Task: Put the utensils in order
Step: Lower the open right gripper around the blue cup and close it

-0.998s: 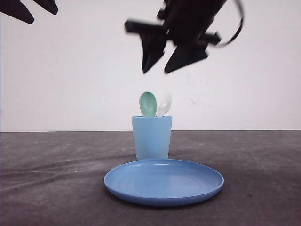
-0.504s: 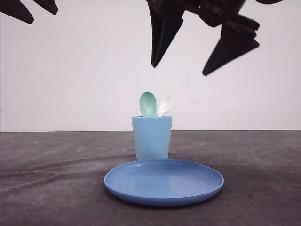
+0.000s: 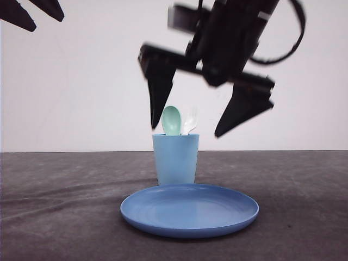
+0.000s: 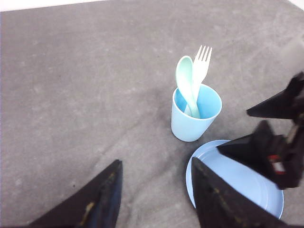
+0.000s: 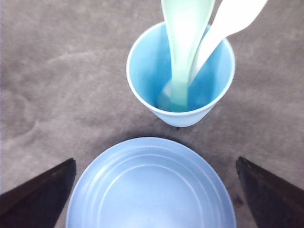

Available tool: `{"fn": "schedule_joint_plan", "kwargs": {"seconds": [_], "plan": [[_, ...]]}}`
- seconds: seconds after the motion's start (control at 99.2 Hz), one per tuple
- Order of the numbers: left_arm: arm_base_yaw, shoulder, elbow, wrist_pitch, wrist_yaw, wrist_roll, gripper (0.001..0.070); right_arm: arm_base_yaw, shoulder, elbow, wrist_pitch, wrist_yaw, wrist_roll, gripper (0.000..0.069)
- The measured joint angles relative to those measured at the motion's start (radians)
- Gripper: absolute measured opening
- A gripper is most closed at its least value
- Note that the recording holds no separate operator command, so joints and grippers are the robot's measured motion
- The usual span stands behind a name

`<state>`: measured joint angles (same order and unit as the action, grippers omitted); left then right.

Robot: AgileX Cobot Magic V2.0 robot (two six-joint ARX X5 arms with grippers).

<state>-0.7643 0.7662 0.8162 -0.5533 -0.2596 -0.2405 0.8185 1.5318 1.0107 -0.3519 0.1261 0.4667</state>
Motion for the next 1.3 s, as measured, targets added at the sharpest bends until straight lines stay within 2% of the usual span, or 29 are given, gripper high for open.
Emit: {"fn": "schedule_joint_plan", "kwargs": {"seconds": [0.514, 1.301], "plan": [[0.0, 0.0, 0.0, -0.008, 0.0, 0.0, 0.0271, -0.057, 0.176, 0.001, 0.16, -0.053, 0.006, 0.068], [0.0, 0.0, 0.0, -0.008, 0.0, 0.0, 0.0271, -0.102, 0.309, 0.146, 0.184, -0.048, -0.053, 0.068]]}}
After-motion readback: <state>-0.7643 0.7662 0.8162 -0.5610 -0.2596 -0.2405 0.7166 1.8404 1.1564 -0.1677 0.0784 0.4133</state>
